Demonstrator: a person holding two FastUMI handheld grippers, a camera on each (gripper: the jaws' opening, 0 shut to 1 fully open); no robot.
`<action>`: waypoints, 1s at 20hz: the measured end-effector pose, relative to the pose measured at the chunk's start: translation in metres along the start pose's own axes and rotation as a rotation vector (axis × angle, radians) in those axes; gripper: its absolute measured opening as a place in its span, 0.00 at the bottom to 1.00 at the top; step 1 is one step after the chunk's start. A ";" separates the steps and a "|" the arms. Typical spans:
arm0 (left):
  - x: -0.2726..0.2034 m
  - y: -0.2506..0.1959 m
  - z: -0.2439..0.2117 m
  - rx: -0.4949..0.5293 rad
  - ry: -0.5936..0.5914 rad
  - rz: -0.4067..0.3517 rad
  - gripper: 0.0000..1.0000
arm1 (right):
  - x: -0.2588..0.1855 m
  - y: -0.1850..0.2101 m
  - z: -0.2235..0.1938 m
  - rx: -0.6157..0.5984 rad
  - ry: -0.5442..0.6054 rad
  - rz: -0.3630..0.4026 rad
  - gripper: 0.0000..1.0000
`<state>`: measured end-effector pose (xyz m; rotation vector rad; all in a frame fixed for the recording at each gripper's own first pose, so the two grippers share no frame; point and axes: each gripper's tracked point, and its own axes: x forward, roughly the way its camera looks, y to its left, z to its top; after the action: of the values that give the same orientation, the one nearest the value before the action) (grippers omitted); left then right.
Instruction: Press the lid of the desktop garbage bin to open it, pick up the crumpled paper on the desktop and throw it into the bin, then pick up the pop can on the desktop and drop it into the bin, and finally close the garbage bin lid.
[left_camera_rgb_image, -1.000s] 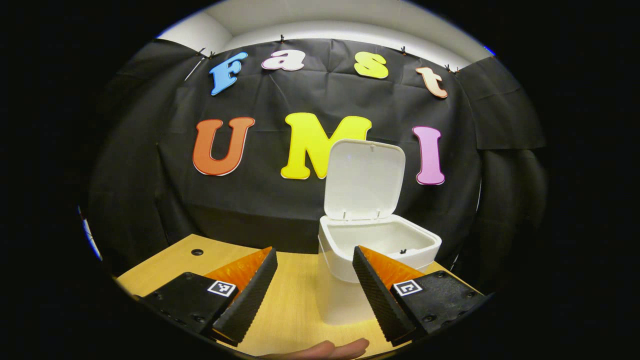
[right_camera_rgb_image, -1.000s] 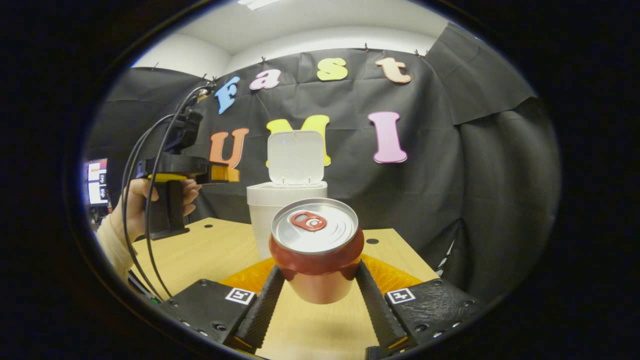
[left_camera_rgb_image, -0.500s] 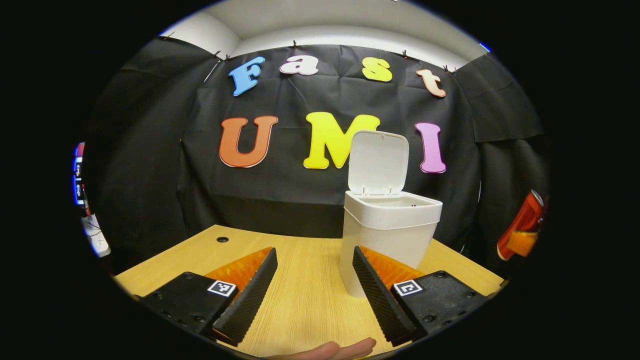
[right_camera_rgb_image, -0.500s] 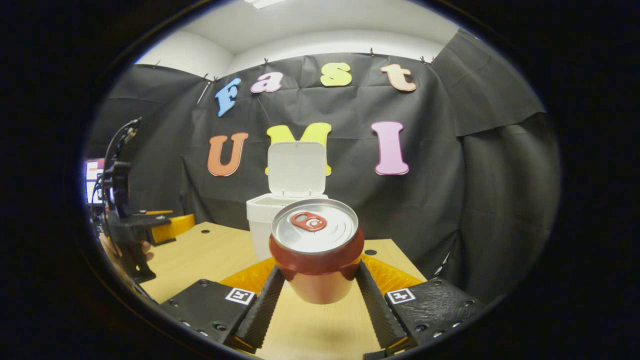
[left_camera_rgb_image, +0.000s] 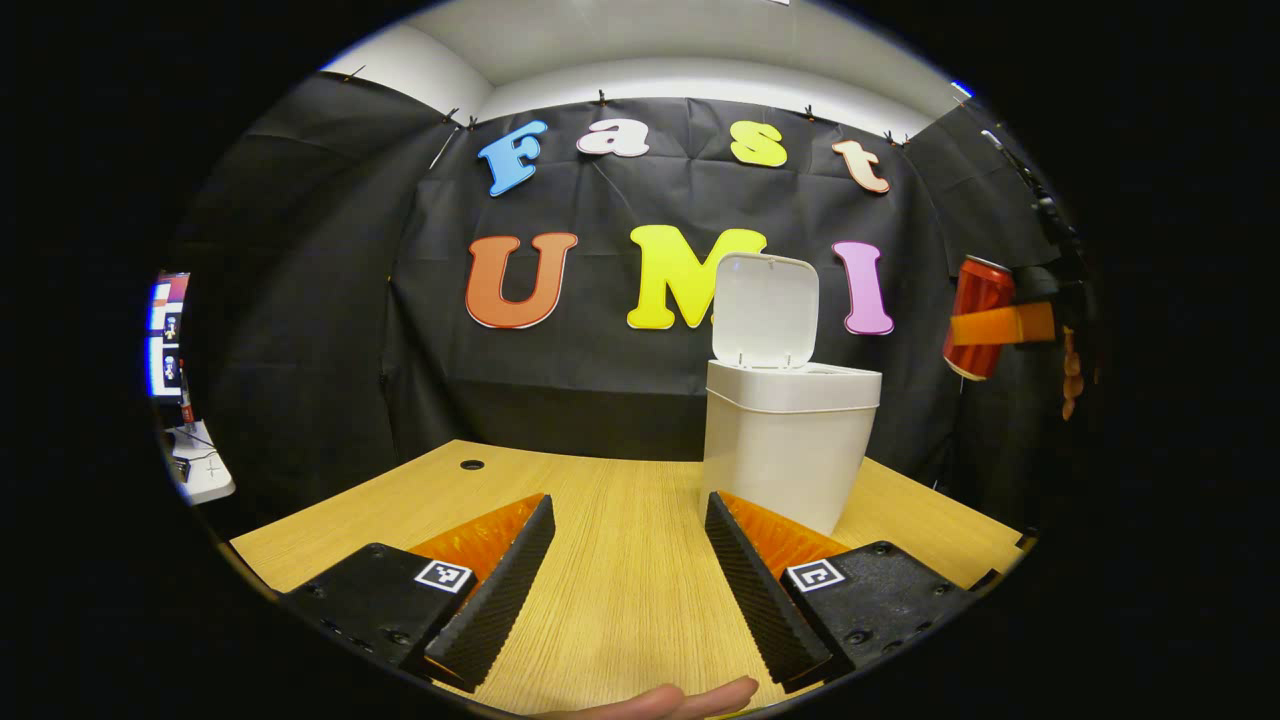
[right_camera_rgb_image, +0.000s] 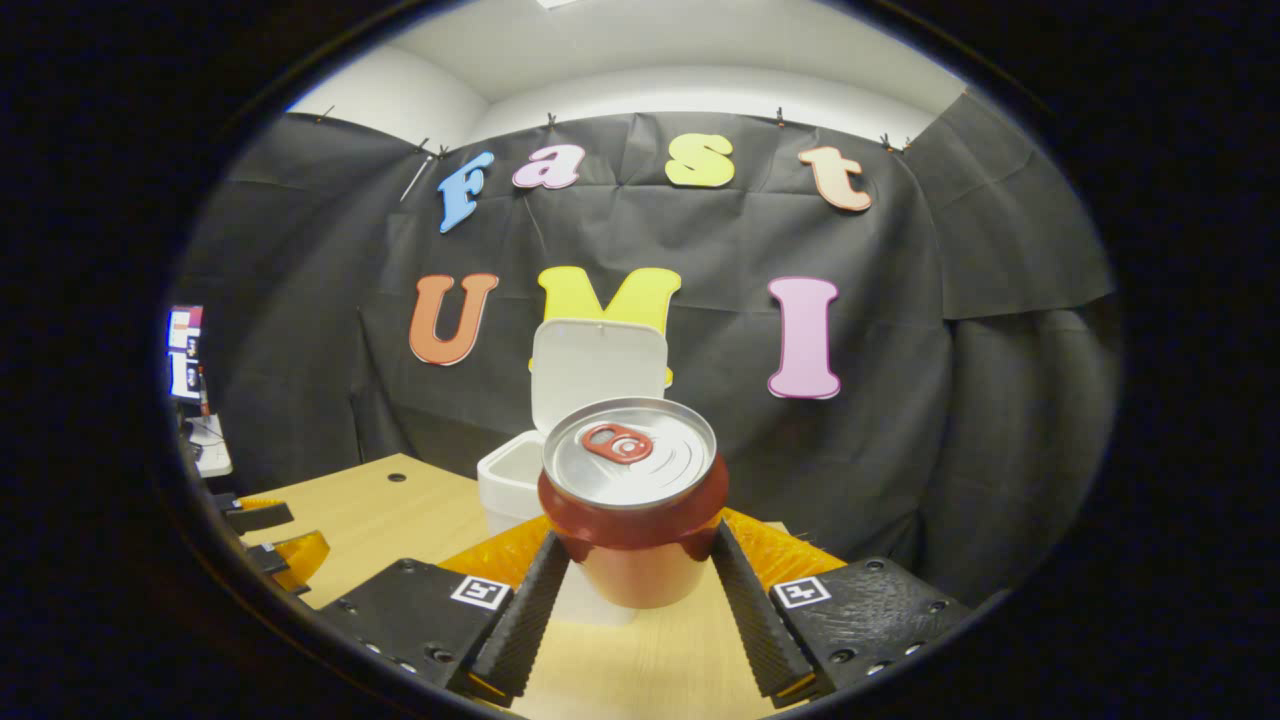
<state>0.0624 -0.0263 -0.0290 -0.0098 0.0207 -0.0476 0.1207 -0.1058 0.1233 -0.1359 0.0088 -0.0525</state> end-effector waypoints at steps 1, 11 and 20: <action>-0.003 0.003 -0.001 0.014 0.000 0.011 0.98 | 0.010 0.004 0.008 -0.009 -0.002 0.000 0.81; -0.017 0.014 -0.007 -0.011 0.022 0.011 0.98 | 0.130 0.081 0.041 -0.076 0.066 0.042 0.80; -0.028 0.027 0.014 -0.015 -0.012 0.025 0.98 | 0.209 0.094 -0.016 -0.063 0.260 -0.011 0.80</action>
<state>0.0363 0.0016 -0.0146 -0.0253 0.0088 -0.0227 0.3341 -0.0262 0.0939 -0.1918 0.2696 -0.0805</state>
